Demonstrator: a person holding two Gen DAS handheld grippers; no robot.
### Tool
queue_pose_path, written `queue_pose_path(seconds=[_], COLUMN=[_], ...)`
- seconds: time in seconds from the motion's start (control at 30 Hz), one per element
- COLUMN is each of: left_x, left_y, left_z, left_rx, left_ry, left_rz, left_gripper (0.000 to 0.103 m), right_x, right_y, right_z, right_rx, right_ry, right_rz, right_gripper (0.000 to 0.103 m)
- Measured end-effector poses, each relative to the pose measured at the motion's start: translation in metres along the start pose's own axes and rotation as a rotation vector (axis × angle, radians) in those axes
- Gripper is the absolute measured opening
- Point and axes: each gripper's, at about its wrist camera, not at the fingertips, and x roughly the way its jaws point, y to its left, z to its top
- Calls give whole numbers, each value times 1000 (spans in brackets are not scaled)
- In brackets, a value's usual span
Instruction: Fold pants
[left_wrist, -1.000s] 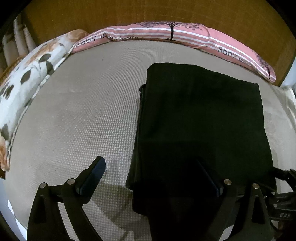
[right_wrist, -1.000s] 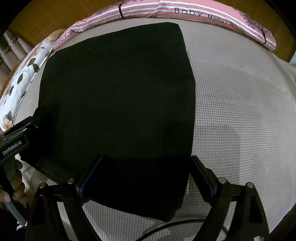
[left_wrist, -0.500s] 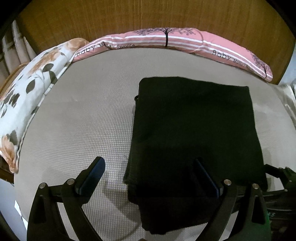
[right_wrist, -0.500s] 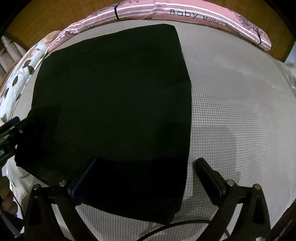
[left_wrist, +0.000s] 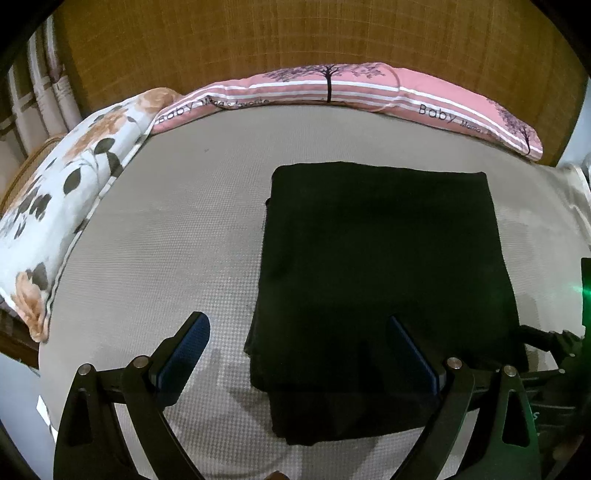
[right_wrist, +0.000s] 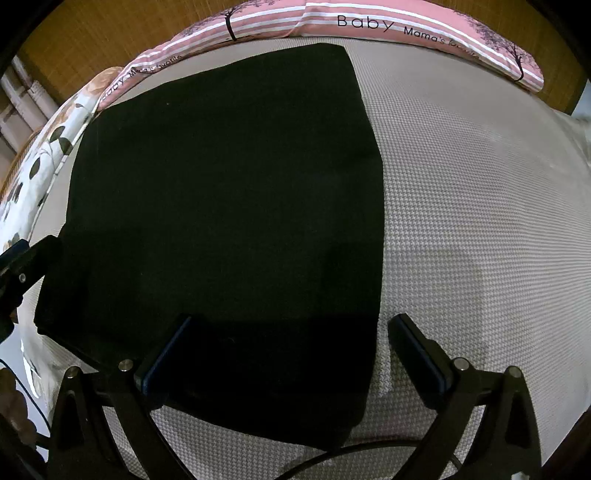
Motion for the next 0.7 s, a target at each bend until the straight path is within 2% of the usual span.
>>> queue_pose_path(seconds=[0.47, 0.6, 0.7], left_x=[-1, -2, -4], left_y=[4, 3, 3], left_z=[-10, -11, -12], left_rx=[-24, -24, -20], left_ry=[10, 4, -2], left_rz=[12, 21, 22], left_gripper=[96, 96, 96], right_x=[-4, -15, -25], right_y=[10, 20, 26], right_z=[7, 11, 15], right_rx=[-4, -62, -86], right_ry=[-42, -82, -103], right_rz=[-53, -85, -68], right_gripper=[102, 102, 102])
